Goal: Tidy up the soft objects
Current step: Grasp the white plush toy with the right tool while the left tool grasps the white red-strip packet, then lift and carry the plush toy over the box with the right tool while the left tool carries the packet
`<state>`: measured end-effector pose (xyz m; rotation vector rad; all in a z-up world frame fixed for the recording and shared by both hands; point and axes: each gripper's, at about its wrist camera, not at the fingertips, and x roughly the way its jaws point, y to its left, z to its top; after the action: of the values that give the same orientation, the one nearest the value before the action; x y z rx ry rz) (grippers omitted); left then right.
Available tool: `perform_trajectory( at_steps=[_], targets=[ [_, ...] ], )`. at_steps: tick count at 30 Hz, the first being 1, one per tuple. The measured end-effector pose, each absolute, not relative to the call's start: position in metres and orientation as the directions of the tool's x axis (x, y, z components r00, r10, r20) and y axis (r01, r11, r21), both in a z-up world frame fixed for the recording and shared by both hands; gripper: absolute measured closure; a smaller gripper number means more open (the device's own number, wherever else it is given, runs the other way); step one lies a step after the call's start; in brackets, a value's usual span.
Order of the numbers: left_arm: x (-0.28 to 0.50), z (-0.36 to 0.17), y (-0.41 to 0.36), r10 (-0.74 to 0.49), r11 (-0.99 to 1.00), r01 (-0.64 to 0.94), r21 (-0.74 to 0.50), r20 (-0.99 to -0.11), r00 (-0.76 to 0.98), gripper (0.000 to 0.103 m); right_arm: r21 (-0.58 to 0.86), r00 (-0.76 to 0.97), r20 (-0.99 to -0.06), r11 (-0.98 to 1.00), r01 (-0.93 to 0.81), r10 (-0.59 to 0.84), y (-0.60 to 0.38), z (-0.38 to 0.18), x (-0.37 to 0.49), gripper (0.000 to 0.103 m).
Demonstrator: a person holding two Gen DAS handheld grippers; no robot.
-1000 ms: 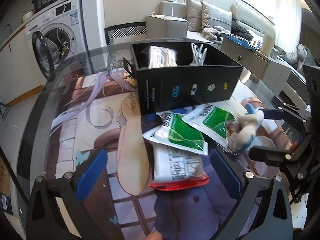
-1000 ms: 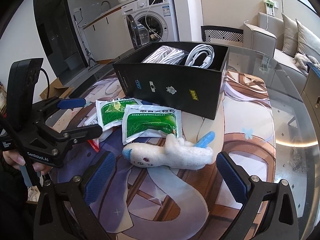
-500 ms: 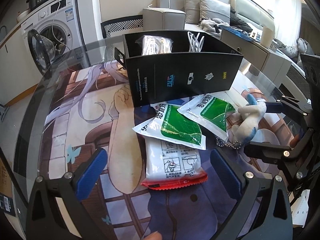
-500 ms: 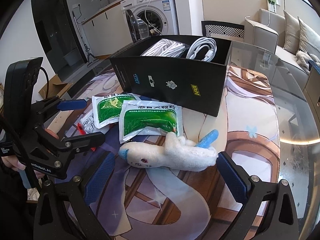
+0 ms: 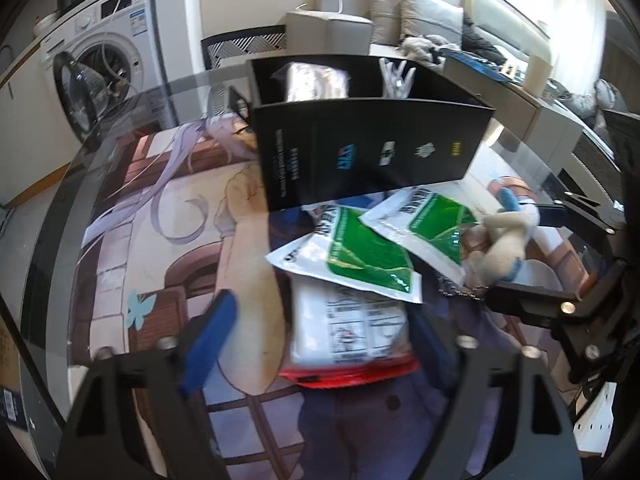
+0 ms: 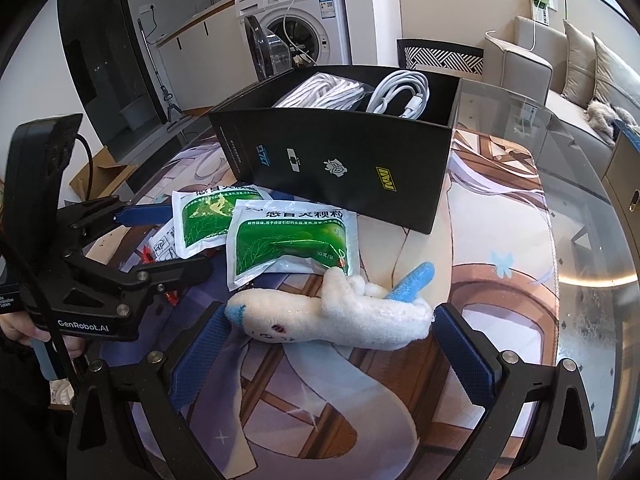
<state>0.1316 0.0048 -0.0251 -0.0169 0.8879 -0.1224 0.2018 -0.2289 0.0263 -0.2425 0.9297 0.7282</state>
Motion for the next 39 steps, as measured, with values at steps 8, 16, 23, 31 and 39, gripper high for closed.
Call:
perform_trajectory(
  at_steps=[8,16,23,31,39],
  targets=[
    [0.126,-0.021,0.002,-0.138,0.990,0.121,-0.079,-0.760,0.635,0.057,0.107,0.388,-0.790,0.730,-0.675,0.475,-0.226,0.028,0.197,0.011],
    [0.117,-0.013,0.006,-0.139,0.990,0.108,-0.090,-0.740,0.658,0.057,0.083,0.424,-0.766,0.730,-0.679,0.482,-0.234,0.035,0.187,0.016],
    [0.103,-0.003,0.011,-0.142,0.990,0.103,-0.098,-0.713,0.686,0.057,0.067,0.453,-0.747,0.732,-0.678,0.487,-0.241,0.046,0.180,0.016],
    [0.092,0.017,0.011,-0.152,0.988,0.108,-0.108,-0.675,0.722,0.057,0.055,0.494,-0.707,0.736,-0.675,0.506,-0.247,0.067,0.169,0.016],
    [0.086,0.035,0.015,-0.160,0.987,0.103,-0.126,-0.641,0.750,0.057,0.044,0.541,-0.656,0.742,-0.669,0.527,-0.254,0.089,0.162,0.016]
  ],
)
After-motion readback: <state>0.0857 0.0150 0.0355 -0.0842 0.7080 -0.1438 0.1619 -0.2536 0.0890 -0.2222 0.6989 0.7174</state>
